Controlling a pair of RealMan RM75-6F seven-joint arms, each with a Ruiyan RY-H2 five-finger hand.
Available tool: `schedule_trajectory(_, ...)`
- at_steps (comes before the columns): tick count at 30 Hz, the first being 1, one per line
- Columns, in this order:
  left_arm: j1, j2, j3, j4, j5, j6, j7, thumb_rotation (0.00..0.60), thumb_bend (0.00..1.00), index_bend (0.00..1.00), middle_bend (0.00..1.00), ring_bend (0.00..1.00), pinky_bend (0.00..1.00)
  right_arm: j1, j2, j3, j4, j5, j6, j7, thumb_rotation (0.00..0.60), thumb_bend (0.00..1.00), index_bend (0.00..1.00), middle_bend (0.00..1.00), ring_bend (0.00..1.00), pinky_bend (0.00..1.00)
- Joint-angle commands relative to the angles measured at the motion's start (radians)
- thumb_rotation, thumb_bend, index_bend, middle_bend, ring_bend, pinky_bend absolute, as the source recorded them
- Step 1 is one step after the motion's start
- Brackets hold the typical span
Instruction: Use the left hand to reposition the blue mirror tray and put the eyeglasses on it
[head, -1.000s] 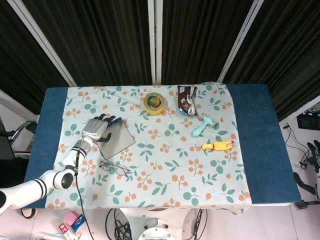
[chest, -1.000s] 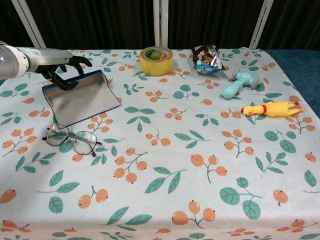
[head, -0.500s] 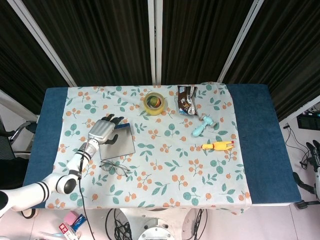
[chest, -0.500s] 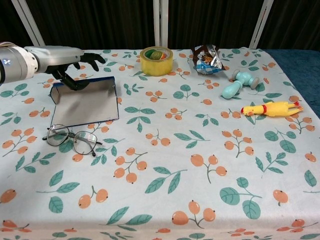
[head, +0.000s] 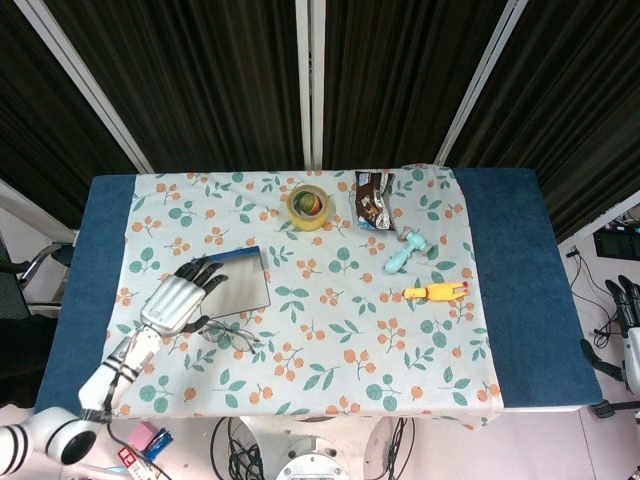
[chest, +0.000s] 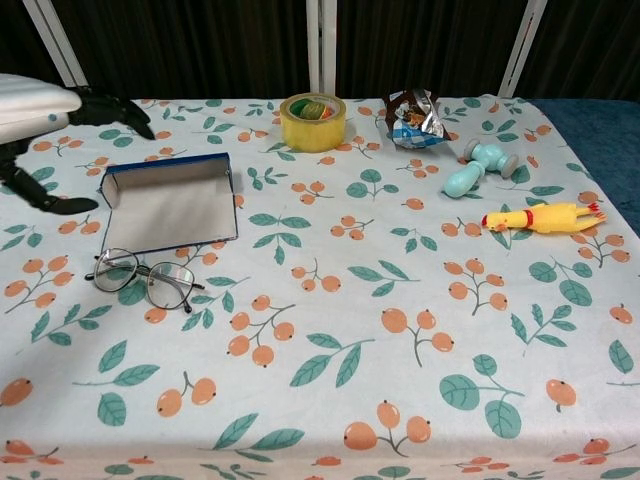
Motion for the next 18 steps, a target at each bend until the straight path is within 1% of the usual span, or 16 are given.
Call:
schedule_trajectory(1, 0.083, -0.024, 0.080, 0.013, 0.116, 0.088, 0.013, 0.600, 0.26, 0.29, 0.04, 0.04, 0.18, -0.005, -0.013, 0.006, 0.009, 0.005, 0.015, 0.001, 0.600, 0.19, 0.00, 0.00, 0.00, 0.00)
schedule_trajectory(3, 0.095, -0.057, 0.087, 0.037, 0.125, 0.087, -0.007, 0.600, 0.26, 0.29, 0.03, 0.04, 0.18, -0.007, -0.011, 0.006, 0.008, 0.004, 0.020, 0.004, 0.600, 0.19, 0.00, 0.00, 0.00, 0.00)
schedule_trajectory(7, 0.101, -0.123, 0.078, 0.095, 0.130, 0.068, -0.031, 0.600, 0.27, 0.28, 0.00, 0.04, 0.18, -0.017, 0.003, 0.005, -0.008, -0.004, 0.042, -0.003, 0.600, 0.19, 0.00, 0.00, 0.00, 0.00)
schedule_trajectory(13, 0.096, -0.182, 0.061, 0.152, 0.122, 0.024, -0.055, 0.600, 0.26, 0.28, 0.00, 0.04, 0.18, -0.031, 0.029, 0.014, -0.038, 0.003, 0.067, -0.009, 0.600, 0.19, 0.00, 0.00, 0.00, 0.00)
schedule_trajectory(18, 0.086, -0.215, 0.038, 0.190, 0.103, -0.009, -0.083, 0.600, 0.26, 0.28, 0.00, 0.04, 0.18, -0.028, 0.030, 0.011, -0.045, 0.008, 0.054, -0.020, 0.600, 0.19, 0.00, 0.00, 0.00, 0.00)
